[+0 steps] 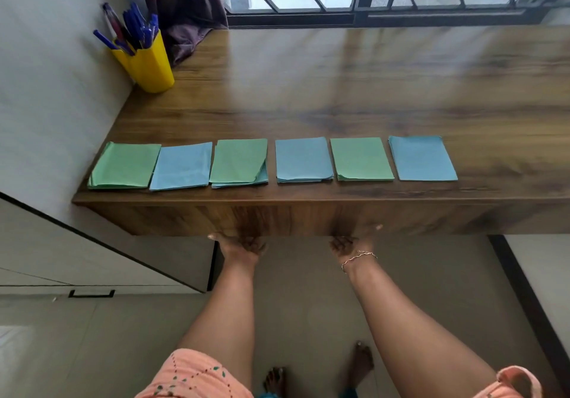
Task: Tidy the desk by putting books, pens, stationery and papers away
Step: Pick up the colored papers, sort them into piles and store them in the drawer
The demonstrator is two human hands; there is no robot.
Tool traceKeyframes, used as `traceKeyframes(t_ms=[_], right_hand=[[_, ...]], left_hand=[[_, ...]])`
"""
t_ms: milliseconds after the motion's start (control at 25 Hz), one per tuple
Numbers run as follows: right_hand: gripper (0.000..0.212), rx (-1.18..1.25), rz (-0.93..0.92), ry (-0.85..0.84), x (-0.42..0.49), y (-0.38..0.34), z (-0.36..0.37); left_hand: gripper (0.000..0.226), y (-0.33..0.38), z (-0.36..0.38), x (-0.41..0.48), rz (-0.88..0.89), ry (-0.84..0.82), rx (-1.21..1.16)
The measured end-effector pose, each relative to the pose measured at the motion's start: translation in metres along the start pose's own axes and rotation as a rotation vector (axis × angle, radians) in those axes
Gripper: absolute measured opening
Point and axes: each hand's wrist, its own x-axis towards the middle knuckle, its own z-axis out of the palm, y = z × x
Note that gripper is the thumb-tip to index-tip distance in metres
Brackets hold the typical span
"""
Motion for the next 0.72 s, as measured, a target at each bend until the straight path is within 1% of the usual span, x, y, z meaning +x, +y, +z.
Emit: traceKeyframes(t_ms=[120,240,360,480,520,640,680,720], right_hand=[[0.062,0.061,0.025,-0.032,0.012,0.0,-0.006],[0.045,0.076,0.032,-0.006,0.02,0.003,-0.006],[0.041,0.063,0.043,0.04,0.026,0.003,-0.01],[0.043,0.111,0.038,0.031,0.016,0.004,-0.017],[0.048,0.12,0.034,0.032,0.01,0.004,-0.02],[0.085,0.127,0.022,0.062,-0.013,0.011,-0.027],[0.091,0.124,0.011,0.077,-0.019,0.015,-0.03],[0.091,0.111,-0.005,0.089,-0.024,0.018,-0.034]], left_hand=[[0.092,-0.001,0.002,0.002,-0.006,0.009,-0.032],[0.09,-0.004,0.005,0.001,0.016,-0.004,-0.142],[0.09,-0.007,0.001,0.0,0.004,-0.026,-0.219],[0.095,-0.008,-0.004,-0.002,-0.006,0.013,-0.191],[0.095,-0.009,-0.006,-0.003,-0.002,0.028,-0.185],[0.096,-0.015,-0.019,-0.01,0.006,0.035,-0.184],[0.097,-0.017,-0.025,-0.014,-0.001,0.035,-0.179],[0.097,-0.018,-0.031,-0.017,-0.007,0.034,-0.176]])
